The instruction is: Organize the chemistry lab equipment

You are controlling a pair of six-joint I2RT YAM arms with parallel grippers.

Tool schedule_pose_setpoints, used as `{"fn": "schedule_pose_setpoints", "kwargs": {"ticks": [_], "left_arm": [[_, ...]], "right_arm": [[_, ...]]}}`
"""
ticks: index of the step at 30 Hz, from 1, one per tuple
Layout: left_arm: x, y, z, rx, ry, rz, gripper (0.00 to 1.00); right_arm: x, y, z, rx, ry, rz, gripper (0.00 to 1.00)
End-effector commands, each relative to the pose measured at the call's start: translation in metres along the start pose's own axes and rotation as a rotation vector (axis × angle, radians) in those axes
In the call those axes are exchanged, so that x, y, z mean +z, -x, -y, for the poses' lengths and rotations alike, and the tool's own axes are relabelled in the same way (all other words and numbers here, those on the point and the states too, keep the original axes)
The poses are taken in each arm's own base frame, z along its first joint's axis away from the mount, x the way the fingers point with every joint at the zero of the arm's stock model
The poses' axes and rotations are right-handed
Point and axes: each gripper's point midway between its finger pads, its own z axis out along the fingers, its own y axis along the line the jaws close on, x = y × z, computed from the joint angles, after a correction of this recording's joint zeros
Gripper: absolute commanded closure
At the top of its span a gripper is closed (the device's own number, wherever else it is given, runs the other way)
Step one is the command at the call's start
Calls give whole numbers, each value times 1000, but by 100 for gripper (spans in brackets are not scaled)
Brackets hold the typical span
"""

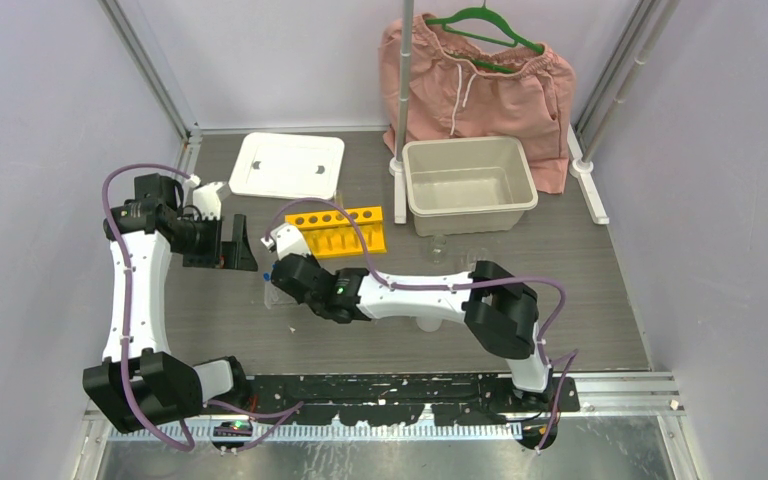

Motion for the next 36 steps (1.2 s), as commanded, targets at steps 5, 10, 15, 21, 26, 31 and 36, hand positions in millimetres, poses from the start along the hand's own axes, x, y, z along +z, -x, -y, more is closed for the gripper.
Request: {"fn": "schedule_pose_setpoints", "kwargs": {"ticks": [5,10,15,21,26,31,36], "left_arm": [[-11,10,1,35,22,45,3],[-14,10,1,42,34,47,3],[-14,10,-2,37,43,46,3],[-14,10,-5,33,49,44,3],[-13,9,-7,37,51,38,3],[-13,9,-7,41,48,37,3],[-11,6,-7,45,42,27,4]], "right_arm": [[-12,49,-3,43,-5,137,99],[-1,48,-14,54,14,136,99],[4,45,-27,65,56,135,99],[9,37,-38,48,80,129,99],[14,34,-42,50,91,130,99],[17,31,-43,44,90,134,99],[22,33,-46,53,96,152,99]]}}
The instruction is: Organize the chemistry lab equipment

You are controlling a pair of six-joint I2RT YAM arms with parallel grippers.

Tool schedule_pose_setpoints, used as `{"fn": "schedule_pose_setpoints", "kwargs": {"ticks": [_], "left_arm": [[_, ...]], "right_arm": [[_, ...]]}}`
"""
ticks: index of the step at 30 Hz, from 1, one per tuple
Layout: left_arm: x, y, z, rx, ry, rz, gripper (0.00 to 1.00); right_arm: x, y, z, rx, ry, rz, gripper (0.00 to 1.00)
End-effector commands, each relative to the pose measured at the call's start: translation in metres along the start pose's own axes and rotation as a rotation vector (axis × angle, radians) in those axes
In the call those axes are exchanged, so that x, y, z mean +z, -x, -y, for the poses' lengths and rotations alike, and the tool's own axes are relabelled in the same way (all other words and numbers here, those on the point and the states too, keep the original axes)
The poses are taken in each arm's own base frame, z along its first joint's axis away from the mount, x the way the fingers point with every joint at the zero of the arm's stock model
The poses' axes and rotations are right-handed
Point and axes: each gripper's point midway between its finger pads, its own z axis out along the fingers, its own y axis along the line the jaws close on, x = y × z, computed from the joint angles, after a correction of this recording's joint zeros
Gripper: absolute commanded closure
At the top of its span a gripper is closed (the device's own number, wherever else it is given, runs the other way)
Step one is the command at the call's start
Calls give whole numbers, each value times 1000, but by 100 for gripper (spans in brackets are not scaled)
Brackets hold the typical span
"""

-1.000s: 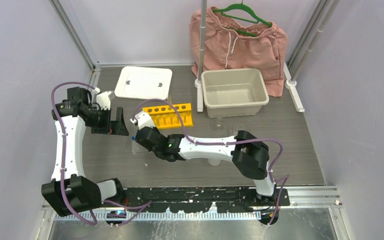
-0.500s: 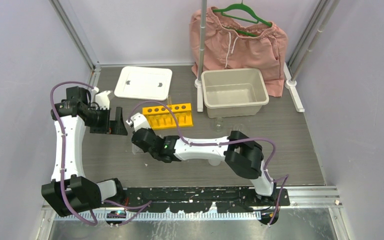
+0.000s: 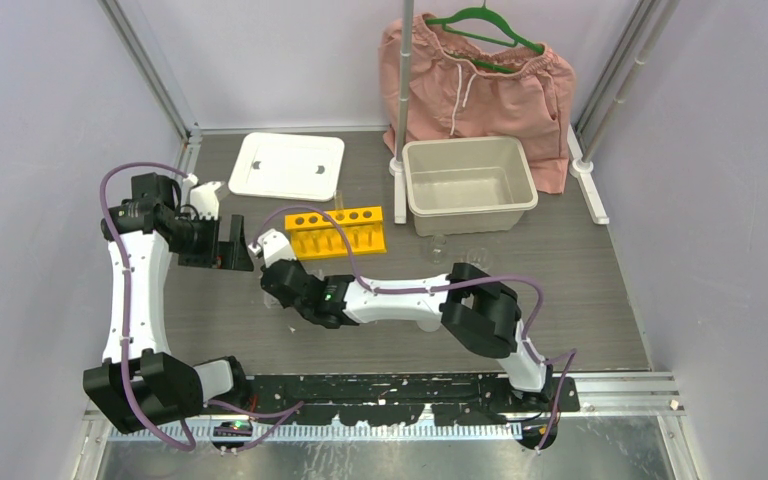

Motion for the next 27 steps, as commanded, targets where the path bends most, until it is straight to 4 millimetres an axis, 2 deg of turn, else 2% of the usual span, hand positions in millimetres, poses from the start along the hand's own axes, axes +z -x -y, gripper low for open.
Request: {"fn": "schedule_pose_setpoints", "kwargs": {"ticks": [1,9,18,27], "left_arm": [[-7,6,0,28,5,27,4],[-6,5,-1,31,4,23,4],[-5,4,-2,32,1,18,4],[-7,5,-1,35,-1,24,4]], "right_arm": [[2,33,-12,46,25,100,99],[6,29,-13,31,22,96,99],[6,2,-10,11,29,31,99],[-2,-9,0,-13,18,8,99]]}}
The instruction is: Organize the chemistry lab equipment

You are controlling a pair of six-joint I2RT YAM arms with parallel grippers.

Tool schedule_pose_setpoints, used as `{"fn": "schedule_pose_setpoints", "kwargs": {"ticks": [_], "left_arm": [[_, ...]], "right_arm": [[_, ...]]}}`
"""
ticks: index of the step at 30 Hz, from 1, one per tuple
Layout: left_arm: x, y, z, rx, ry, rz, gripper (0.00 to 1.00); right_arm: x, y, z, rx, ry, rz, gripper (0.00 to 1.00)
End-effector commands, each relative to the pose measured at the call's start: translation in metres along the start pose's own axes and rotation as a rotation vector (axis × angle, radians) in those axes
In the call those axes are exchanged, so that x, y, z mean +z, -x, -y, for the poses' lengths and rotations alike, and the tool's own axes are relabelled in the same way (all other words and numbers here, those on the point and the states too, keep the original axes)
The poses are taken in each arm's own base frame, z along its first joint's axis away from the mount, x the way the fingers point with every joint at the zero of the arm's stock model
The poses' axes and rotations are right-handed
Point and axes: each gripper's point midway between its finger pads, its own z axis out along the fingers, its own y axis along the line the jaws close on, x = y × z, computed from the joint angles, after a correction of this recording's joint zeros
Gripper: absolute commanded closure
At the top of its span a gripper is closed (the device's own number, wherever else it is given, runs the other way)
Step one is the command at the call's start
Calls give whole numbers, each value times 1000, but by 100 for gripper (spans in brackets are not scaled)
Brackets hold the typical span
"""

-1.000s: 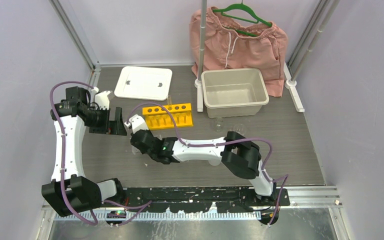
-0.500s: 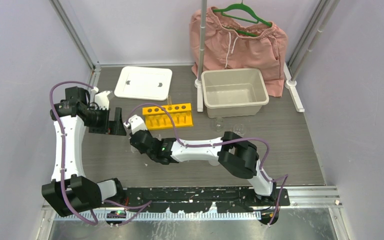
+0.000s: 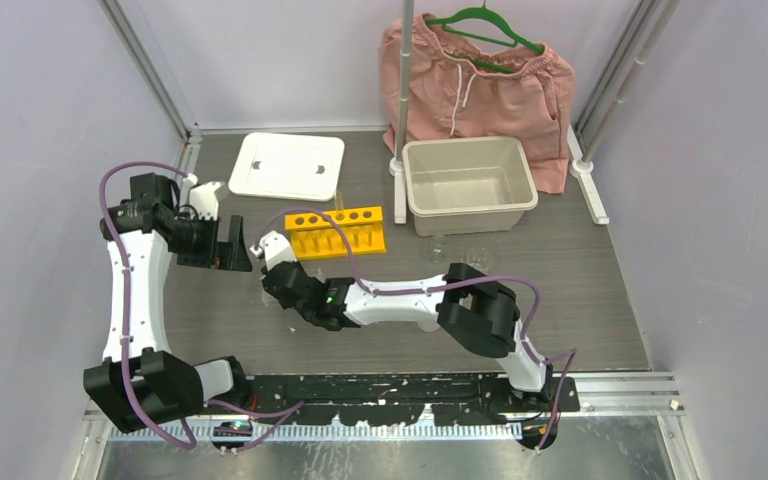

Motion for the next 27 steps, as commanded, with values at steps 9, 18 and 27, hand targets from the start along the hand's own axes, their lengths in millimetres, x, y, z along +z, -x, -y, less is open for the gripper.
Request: {"fn": "schedule_pose_setpoints", "kwargs": {"ticks": [9,18,27], "left_arm": [[-8,8,3,6,-12,27,4],[-10,8,2,18,-2,26,4],[-11,9,4,11,-10,25,4]], "right_arm": [[-20,1,11,-8,-7,6,99],[-28,13,12,50,-14,20,60],[-68,54,37,199,-67,39,30]]}}
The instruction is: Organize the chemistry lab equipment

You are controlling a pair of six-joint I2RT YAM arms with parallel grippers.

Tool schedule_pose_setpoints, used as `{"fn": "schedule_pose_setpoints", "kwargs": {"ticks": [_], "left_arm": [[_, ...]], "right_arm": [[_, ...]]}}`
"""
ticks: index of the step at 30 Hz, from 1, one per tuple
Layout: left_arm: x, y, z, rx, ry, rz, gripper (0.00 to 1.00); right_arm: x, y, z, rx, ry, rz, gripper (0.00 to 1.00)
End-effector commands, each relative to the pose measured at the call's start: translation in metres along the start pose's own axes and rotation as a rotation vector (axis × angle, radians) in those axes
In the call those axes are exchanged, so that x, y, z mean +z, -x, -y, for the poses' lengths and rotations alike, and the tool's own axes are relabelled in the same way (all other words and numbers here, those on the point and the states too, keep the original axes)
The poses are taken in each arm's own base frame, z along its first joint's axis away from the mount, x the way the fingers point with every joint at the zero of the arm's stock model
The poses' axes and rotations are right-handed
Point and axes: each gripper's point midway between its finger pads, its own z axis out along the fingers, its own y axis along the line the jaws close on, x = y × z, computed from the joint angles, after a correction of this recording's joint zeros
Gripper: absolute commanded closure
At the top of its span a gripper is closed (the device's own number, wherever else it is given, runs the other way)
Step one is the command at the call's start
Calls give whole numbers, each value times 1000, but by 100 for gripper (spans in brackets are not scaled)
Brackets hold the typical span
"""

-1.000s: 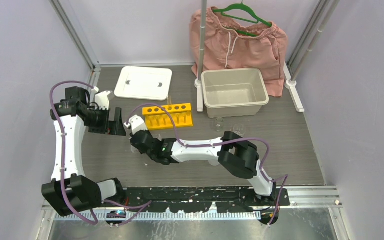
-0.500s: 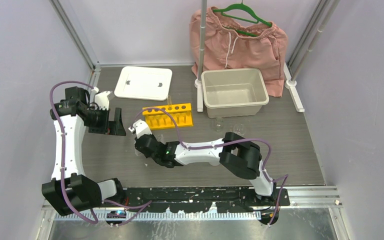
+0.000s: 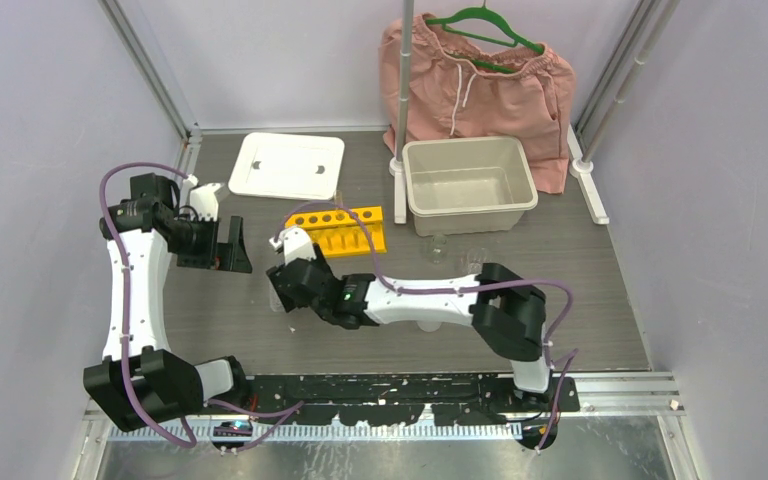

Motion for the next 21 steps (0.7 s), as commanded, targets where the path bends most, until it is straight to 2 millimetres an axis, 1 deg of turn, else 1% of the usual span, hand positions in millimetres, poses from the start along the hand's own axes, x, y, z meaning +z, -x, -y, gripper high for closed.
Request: {"fn": "schedule_pose_setpoints", "kwargs": {"ticks": [1,4,7,9,11,15,18,21], "left_arm": [[-10,12,3,24,-5,43,4],[-11,11,5,23,-8,46,3],[-11,10,6,21,-9,50,1],[-12,10,7,20,-11,51,0],[-13,10,8,20,-15,51,0],[-15,12,9,20,-15,49,0],[-17,11,10,18,-18,47,0],[-18,10,12,22,-20,51,0]], "right_arm": [[-38,57,16,163,-32,71,30],[-43,49,27,236,-53,-13,29],[-48,42,43,300,-83,-64,29],[-48,33,55,331,-113,-94,29],[-48,22,67,343,-148,-127,29],[-45,-9,87,359,-210,-194,32],[-41,-33,95,388,-236,-256,33],[-35,-53,100,405,-259,-322,38]]}}
